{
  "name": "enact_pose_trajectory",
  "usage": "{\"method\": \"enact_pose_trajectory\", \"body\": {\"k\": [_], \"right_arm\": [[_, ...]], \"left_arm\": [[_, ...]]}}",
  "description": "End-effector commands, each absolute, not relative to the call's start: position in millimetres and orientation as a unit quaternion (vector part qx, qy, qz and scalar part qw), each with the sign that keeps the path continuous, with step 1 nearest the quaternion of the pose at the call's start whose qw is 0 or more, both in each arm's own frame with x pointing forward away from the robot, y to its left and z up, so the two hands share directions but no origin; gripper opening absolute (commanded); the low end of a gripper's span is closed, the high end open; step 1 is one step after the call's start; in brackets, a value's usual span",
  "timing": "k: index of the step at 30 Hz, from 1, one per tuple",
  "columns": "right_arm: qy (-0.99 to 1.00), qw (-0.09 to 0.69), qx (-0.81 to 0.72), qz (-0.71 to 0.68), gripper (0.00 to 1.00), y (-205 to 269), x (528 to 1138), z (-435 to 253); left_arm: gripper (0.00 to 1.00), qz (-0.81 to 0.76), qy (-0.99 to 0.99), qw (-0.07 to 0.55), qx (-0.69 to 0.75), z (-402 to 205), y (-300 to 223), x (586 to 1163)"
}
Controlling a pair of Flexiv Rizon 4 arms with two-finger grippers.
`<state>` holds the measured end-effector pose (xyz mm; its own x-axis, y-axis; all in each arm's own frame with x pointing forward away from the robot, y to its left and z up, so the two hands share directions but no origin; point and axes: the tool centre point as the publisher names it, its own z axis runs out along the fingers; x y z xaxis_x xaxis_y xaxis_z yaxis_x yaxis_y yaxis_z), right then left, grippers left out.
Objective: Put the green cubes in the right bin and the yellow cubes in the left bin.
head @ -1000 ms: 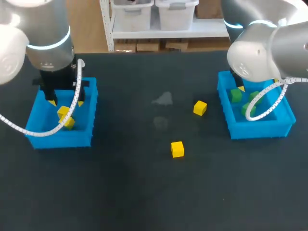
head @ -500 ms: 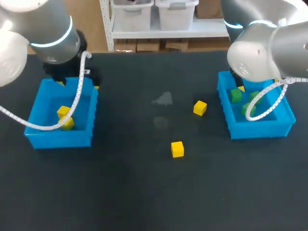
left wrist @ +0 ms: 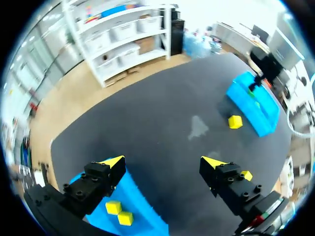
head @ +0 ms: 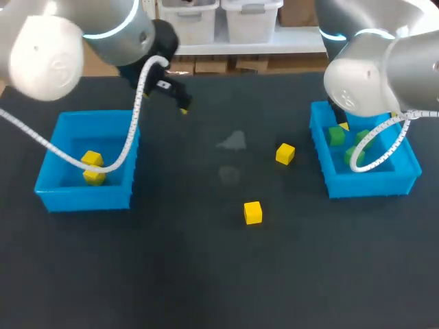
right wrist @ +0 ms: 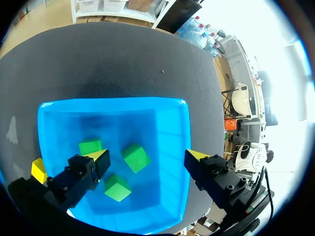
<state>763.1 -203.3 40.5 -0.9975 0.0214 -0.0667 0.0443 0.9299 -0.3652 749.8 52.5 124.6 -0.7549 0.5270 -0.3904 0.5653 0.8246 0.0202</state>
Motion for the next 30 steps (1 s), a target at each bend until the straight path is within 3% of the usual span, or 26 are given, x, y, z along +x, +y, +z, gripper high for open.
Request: {"method": "enact_pose_trajectory", "body": {"k": [1,10,20,26,30], "right_arm": [[0.982,0.033,0.016,-0.185,1.0,-204.1,761.5,40.8],[0.982,0.033,0.016,-0.185,1.0,-204.1,761.5,40.8],[0.982,0.033,0.016,-0.185,1.0,-204.1,761.5,40.8],[0.982,0.033,0.016,-0.185,1.0,-204.1,761.5,40.8],[0.982,0.033,0.016,-0.185,1.0,-204.1,761.5,40.8]], "left_arm": [[1.0,-0.084,0.917,0.154,0.358,124.0,21.1,767.8],[1.0,-0.115,0.873,0.114,0.459,118.4,-20.3,762.1],[1.0,-0.121,0.827,0.099,0.539,107.7,-28.9,757.6],[1.0,-0.13,0.812,0.114,0.558,105.0,-30.2,747.3],[1.0,-0.116,0.828,0.146,0.529,106.4,-18.7,773.7]]}}
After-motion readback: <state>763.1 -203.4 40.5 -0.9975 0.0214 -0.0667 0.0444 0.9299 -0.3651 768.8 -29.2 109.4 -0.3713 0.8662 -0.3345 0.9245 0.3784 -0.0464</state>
